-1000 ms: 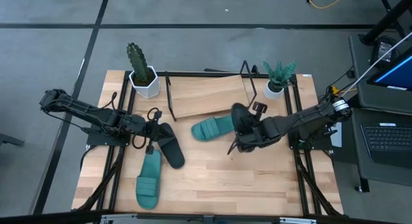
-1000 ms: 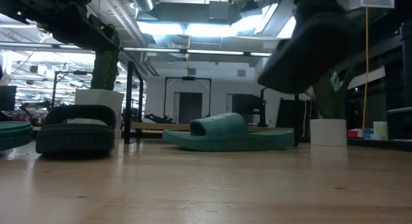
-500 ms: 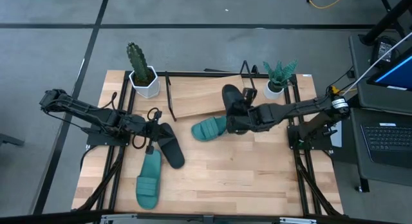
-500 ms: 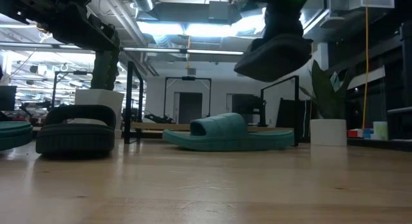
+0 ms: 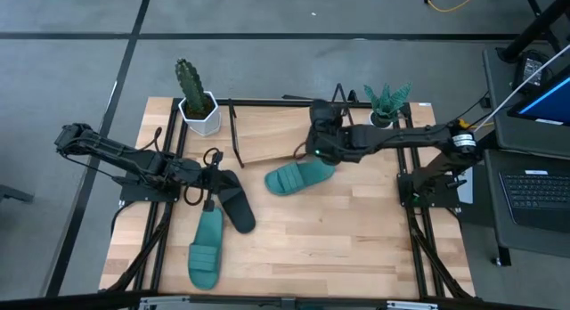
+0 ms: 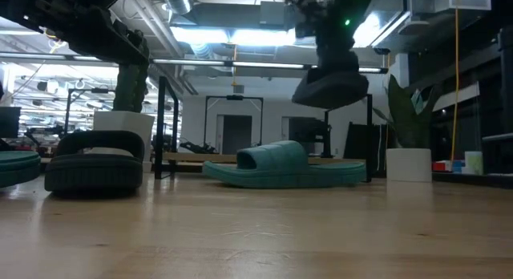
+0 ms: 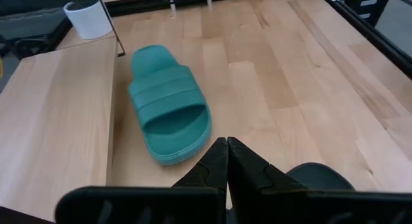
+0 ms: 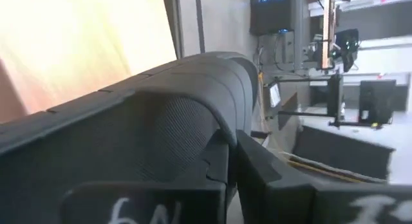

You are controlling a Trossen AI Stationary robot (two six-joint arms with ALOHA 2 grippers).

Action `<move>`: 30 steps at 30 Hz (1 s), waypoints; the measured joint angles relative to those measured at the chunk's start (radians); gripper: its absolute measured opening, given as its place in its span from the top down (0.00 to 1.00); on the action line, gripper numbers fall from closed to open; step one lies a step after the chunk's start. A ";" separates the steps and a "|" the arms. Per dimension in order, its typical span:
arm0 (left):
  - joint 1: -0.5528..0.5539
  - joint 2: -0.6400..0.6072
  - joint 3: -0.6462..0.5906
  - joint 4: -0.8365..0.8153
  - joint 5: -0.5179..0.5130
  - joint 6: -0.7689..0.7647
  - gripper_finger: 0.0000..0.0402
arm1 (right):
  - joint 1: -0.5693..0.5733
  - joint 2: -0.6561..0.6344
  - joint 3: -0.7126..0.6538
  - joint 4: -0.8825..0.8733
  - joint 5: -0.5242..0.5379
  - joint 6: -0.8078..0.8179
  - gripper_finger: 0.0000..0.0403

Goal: Pick and place slides into the shelf
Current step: Put the right black slide on the shelf

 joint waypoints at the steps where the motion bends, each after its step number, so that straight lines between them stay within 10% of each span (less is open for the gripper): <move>1: 0.000 0.000 0.000 0.000 0.000 0.000 1.00 | -0.009 0.010 0.000 0.020 -0.007 -0.029 0.97; 30: 0.000 0.000 0.000 -0.045 0.000 -0.032 1.00 | -0.250 0.080 -0.042 0.143 -0.186 -0.274 0.97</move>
